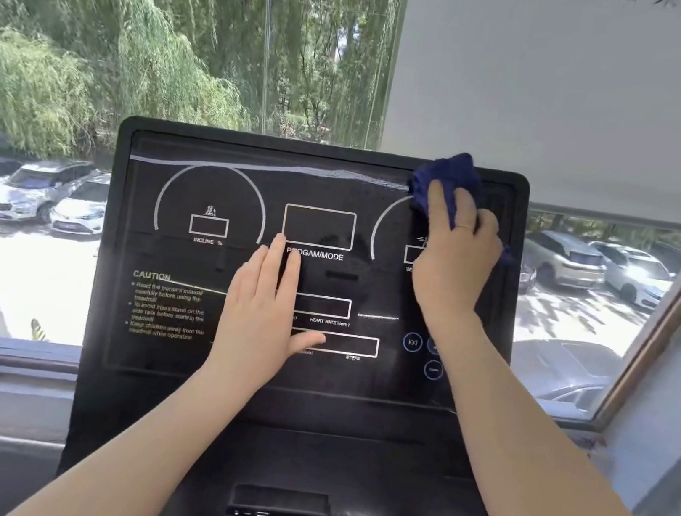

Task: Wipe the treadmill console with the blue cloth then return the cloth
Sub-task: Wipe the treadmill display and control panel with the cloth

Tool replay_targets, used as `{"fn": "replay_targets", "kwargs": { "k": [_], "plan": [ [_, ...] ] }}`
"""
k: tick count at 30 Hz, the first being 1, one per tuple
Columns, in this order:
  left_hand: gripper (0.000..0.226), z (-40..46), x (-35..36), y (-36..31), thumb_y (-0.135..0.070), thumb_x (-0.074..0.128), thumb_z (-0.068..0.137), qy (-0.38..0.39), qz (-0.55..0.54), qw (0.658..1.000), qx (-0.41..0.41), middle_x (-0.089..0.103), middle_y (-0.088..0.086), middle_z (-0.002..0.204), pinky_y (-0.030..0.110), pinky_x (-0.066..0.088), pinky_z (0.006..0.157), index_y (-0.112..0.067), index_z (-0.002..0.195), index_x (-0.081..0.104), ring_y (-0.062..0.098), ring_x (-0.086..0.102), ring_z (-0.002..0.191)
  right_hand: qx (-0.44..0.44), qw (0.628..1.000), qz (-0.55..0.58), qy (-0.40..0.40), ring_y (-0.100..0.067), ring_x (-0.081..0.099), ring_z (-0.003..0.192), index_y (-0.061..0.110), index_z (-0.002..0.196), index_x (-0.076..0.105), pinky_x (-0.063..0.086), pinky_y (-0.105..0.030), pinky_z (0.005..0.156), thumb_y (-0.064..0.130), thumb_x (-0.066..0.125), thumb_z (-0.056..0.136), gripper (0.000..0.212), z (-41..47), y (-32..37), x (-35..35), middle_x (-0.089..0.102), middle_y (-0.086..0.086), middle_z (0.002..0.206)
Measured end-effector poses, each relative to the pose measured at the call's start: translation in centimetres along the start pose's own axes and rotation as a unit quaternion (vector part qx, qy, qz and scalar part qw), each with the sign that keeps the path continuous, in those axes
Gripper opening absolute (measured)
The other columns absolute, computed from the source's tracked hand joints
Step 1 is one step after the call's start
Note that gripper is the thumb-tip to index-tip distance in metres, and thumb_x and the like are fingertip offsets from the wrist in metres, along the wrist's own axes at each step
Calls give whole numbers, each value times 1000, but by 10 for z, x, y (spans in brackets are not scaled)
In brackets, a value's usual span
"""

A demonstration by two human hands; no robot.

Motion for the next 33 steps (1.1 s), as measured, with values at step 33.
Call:
{"fn": "replay_targets", "kwargs": {
  "k": [33],
  "plan": [
    [103,3,10,-63,-65,57,56,21,-47,997,56,45,22,137,50,42,97,4,131,37,36,47,124,-142,989,-24,-44,-36,50,78,19,118,64,48,-37,63,-2,39,68,60,39,-81,-26,62,-9,122]
  ]
}}
Point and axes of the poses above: each hand's wrist, its own z-axis towards the middle knuckle, its own x-axis out of the palm, y = z × x, the point moved 7 cm from there along z, towards the middle knuckle
